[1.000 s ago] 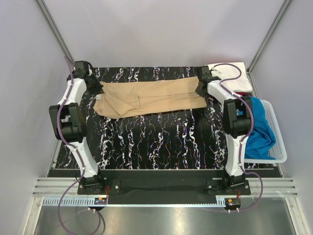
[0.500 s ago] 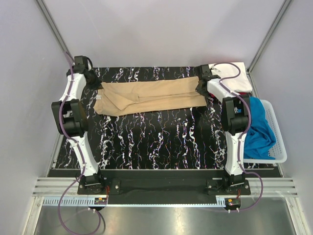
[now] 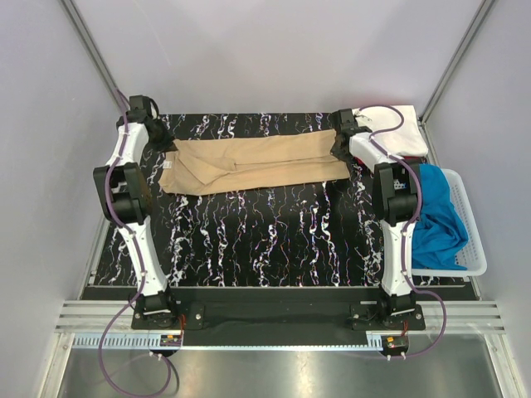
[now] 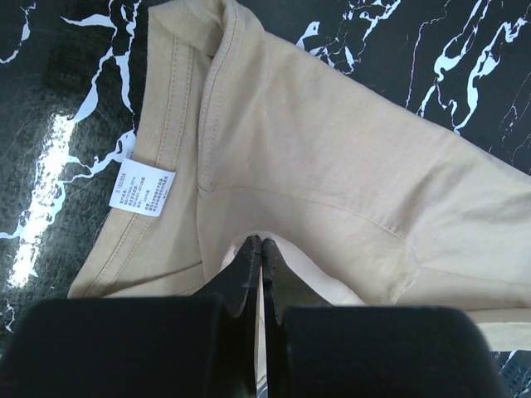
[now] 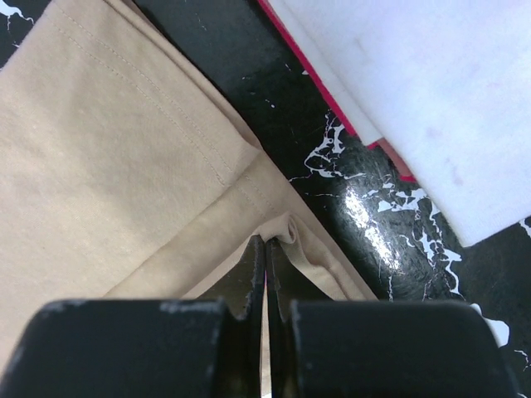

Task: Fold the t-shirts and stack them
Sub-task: Fold the tshirt

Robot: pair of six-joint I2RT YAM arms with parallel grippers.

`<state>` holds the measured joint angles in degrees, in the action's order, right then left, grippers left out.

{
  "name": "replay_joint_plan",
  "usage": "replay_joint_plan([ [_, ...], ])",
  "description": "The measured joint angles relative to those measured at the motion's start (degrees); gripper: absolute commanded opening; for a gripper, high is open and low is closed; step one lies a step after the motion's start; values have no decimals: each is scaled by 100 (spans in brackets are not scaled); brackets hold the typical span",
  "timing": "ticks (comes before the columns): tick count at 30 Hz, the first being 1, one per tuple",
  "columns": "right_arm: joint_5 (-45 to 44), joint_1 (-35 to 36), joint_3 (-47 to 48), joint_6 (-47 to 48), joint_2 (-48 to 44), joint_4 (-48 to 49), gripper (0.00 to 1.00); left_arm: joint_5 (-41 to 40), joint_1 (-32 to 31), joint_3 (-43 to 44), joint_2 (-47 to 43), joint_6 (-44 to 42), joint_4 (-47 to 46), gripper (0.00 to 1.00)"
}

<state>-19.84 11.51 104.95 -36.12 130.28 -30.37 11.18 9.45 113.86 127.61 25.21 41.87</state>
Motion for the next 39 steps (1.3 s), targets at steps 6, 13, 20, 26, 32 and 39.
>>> replay_joint_plan([
  [6,-4,0,136,55,35,-55,0,66,7,326,238,-17,17,0],
  [13,-17,-2,291,118,149,-90,0,177,26,490,411,-20,11,0],
  [20,-2,-2,507,201,374,-125,22,323,33,568,645,-20,2,0],
  [26,31,-7,605,240,378,-162,29,479,33,581,675,-20,-17,0],
  [32,264,7,520,223,234,-208,27,706,35,706,686,-15,-164,0],
  [39,446,22,269,221,-81,-179,27,1320,33,763,787,192,-782,0],
])
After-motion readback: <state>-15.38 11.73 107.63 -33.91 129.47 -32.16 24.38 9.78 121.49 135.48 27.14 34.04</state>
